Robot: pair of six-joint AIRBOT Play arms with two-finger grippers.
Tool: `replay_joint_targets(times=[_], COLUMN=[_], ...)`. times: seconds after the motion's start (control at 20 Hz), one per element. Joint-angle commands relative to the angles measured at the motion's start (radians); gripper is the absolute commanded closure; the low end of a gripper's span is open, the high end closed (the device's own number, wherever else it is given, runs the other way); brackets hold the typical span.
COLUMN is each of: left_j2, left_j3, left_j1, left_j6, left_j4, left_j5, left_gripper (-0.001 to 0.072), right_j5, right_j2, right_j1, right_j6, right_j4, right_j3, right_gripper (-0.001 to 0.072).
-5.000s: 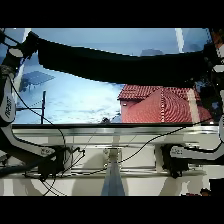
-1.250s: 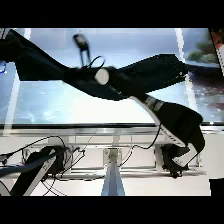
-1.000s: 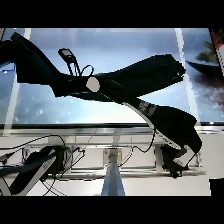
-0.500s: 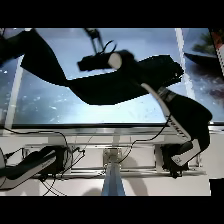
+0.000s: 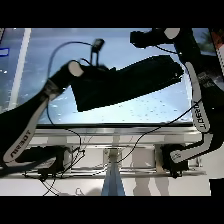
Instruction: Fold the clothes and pants, and hang the long-sleeved shirts on hangers.
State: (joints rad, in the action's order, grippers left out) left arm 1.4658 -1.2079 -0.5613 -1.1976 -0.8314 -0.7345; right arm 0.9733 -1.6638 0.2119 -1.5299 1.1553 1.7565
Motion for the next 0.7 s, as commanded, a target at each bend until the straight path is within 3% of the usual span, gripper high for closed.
replay_joint_targets(times=[0.0,0.2,0.3,0.35,0.5,0.65], left_j2=[0.074,-0.039,-0.107,-0.133,-0.148,-0.148], left_j3=[0.0,0.0,0.0,0.0,0.005,0.099], left_j1=[-0.102,0.05,0.2,0.283,0.509,0.653], left_j6=[-0.032,-0.042,-0.059,-0.059,-0.06,-0.059], left_j4=[0.002,-0.021,-0.024,-0.039,-0.07,-0.064], left_j5=[-0.019,-0.039,-0.111,-0.164,-0.355,-0.391], left_gripper=[0.0001,0.0018,0.0207,0.0233,0.0227,0.0227], right_j5=[0.1,0.103,0.103,0.102,0.089,0.078], right_j2=[0.004,0.003,0.003,0.003,0.003,0.003], right_j1=[-0.05,-0.05,-0.05,-0.049,-0.049,-0.049], right_j6=[0.001,0.002,0.002,0.002,0.001,0.001], right_j4=[0.006,0.013,0.013,0.013,0.011,0.008], right_j3=[0.001,0.001,0.001,0.001,0.001,0.001], right_gripper=[0.0684,0.0684,0.0684,0.0684,0.0684,0.0684])
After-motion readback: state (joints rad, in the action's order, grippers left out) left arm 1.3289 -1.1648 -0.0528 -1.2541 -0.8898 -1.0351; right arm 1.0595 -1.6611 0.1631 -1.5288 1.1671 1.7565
